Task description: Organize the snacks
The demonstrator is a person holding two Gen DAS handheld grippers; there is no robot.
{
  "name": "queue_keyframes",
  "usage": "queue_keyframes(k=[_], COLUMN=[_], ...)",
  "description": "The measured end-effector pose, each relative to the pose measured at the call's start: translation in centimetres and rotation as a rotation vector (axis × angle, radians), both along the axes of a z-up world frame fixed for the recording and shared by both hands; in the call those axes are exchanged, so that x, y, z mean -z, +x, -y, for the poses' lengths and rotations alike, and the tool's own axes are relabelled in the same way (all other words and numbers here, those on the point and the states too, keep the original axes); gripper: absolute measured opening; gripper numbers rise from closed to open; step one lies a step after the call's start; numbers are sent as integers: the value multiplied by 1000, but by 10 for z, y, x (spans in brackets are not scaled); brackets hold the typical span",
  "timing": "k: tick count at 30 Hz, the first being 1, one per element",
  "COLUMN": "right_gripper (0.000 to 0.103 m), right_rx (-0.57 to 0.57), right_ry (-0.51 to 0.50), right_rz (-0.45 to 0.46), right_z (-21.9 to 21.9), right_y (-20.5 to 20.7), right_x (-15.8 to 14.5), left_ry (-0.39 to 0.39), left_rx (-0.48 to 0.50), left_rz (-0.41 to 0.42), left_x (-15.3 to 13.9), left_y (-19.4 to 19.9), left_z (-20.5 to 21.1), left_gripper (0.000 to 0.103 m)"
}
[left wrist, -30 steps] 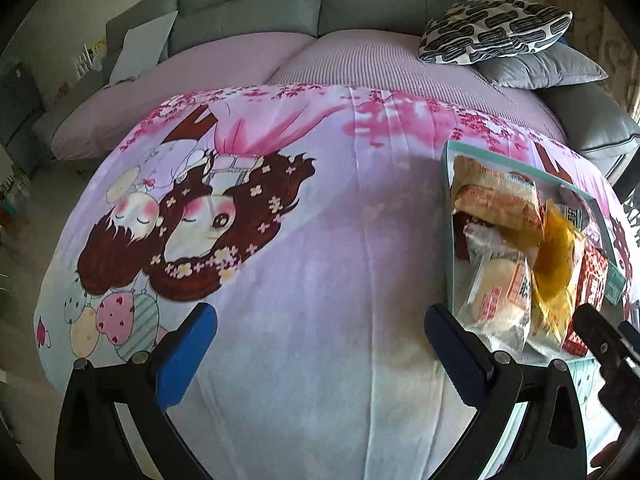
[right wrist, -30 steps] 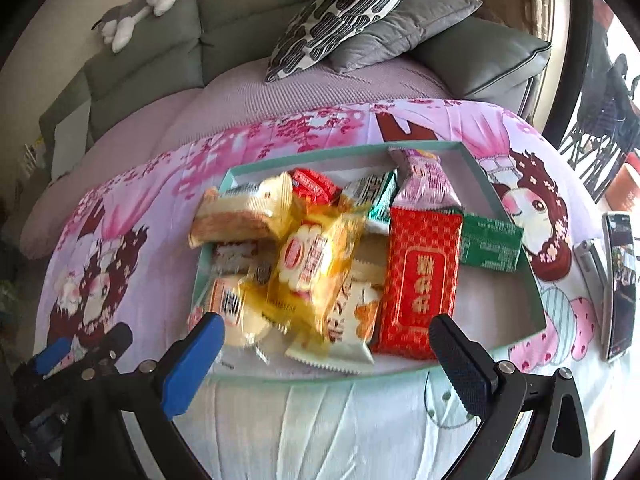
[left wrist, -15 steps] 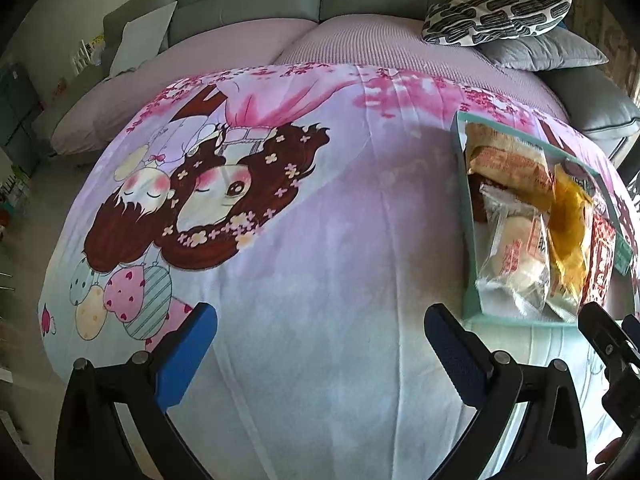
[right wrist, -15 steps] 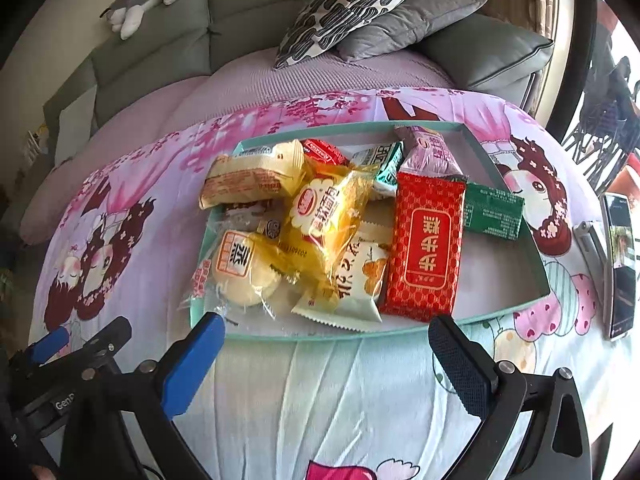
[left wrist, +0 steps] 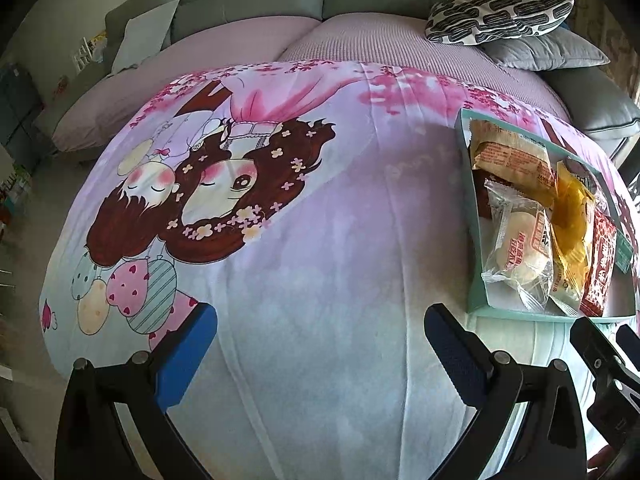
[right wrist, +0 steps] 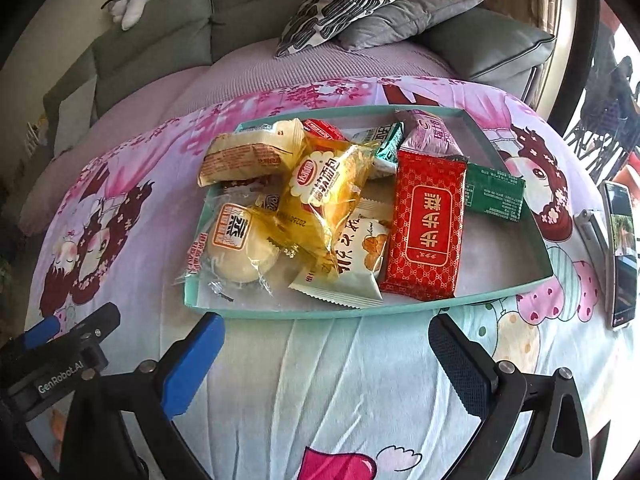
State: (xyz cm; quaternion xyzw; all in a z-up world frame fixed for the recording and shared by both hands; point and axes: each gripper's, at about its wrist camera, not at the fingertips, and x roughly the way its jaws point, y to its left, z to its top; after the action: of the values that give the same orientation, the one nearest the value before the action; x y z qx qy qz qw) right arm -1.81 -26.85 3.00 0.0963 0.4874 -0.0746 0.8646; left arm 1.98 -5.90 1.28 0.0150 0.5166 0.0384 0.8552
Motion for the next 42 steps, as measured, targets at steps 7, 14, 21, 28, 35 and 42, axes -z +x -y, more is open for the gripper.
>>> queue_keyframes(k=[7,14,21,28,35,42], right_gripper=[103,103,103,103,103,103], right_rx=[-2,2,-1,7,7,8], right_ry=[-1,1,6,8,8,7], right_rz=[-2,-12,-12,-8,-8,-12], right_z=[0,1,1,3,3,2], right_y=[2,4,4,3,3,3], right_x=[1,6,6,5,6,6], left_ry=[4,15,21,18,15,19], left_rx=[-3,-1,-1,-4,-11,-11], left_rz=[-13,-18,-21,-18,-15,-16], left_x=[5,7,9,8,7,8], left_y=[4,5,5,5,5,5], left_z=[0,3,4,3,2,2], left_gripper=[103,103,103,103,103,103])
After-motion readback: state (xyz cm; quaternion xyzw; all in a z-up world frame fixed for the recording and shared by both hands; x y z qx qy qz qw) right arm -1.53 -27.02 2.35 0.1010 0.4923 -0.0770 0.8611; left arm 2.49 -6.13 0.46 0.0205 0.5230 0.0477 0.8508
